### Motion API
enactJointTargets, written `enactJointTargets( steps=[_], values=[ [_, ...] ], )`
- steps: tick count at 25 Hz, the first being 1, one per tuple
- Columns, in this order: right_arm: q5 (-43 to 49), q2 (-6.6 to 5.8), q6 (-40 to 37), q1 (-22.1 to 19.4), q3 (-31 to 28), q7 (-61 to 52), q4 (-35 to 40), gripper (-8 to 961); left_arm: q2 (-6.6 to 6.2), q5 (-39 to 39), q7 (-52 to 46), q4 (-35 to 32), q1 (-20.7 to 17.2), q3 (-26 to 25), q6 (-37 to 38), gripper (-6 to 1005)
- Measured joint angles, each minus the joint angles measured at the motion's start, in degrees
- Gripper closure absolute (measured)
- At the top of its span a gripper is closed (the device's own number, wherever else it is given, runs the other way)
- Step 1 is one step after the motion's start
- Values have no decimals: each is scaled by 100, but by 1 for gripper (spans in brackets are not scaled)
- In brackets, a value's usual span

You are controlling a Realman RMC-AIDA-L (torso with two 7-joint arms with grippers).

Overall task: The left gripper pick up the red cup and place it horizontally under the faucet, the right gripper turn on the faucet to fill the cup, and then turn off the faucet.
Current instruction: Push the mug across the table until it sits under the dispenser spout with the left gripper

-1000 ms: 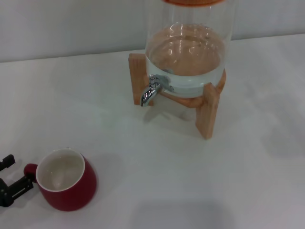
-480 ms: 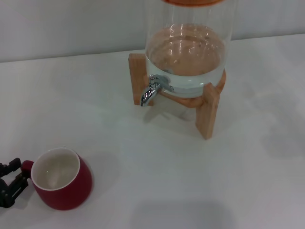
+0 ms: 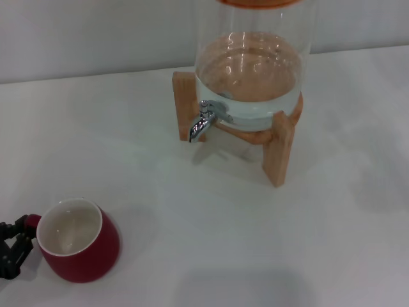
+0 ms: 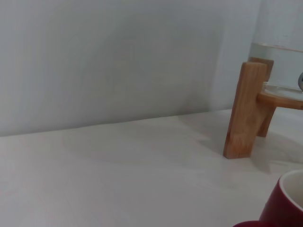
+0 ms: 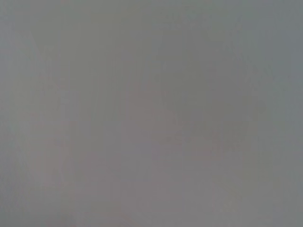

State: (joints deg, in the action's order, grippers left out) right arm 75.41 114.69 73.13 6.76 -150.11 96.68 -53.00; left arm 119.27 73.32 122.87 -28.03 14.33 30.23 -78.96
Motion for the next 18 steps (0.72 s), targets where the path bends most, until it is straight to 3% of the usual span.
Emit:
enactJointTargets(
  steps=[18],
  values=[
    [-1,0,0,-68,0,10,8,232,-11,-58,27,-54,0,98,-268,847]
  ],
)
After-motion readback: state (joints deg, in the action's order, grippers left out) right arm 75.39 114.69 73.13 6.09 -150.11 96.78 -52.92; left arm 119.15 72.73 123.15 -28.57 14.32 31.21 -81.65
